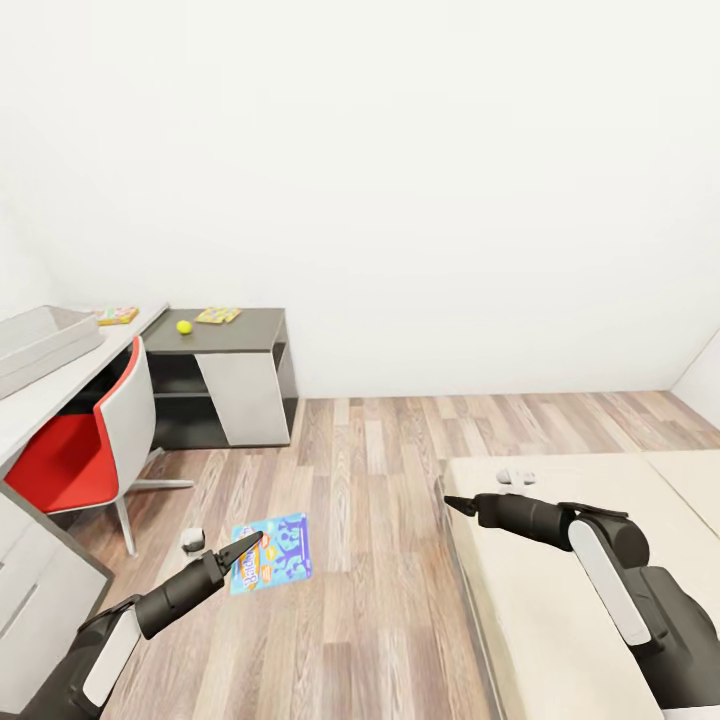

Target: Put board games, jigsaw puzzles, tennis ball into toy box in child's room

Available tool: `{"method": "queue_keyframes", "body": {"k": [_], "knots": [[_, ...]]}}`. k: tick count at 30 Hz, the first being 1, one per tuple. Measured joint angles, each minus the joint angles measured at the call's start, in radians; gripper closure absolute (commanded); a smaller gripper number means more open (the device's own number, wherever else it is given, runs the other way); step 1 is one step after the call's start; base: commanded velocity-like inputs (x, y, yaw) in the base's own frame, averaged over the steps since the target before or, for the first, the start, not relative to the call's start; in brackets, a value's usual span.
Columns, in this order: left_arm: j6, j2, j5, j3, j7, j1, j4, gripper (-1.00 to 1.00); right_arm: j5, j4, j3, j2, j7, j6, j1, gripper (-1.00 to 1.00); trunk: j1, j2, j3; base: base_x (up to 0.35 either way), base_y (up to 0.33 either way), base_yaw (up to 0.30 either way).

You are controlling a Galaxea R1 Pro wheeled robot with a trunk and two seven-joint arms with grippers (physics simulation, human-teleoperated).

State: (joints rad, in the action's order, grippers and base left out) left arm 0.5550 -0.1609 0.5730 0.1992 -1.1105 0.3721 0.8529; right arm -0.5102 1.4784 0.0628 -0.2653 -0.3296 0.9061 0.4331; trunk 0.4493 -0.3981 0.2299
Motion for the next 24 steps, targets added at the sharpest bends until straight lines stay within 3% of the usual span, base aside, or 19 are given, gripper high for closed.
{"method": "queue_keyframes", "body": {"k": [24], "knots": [[0.001, 0.000, 0.000, -0.007, 0.001, 0.000, 0.001, 1.00, 0.001, 0.001, -0.001, 0.001, 0.001, 0.000, -0.001, -1.00, 0.000, 0.000, 0.000, 0.021, 0.008, 0.000]]}}
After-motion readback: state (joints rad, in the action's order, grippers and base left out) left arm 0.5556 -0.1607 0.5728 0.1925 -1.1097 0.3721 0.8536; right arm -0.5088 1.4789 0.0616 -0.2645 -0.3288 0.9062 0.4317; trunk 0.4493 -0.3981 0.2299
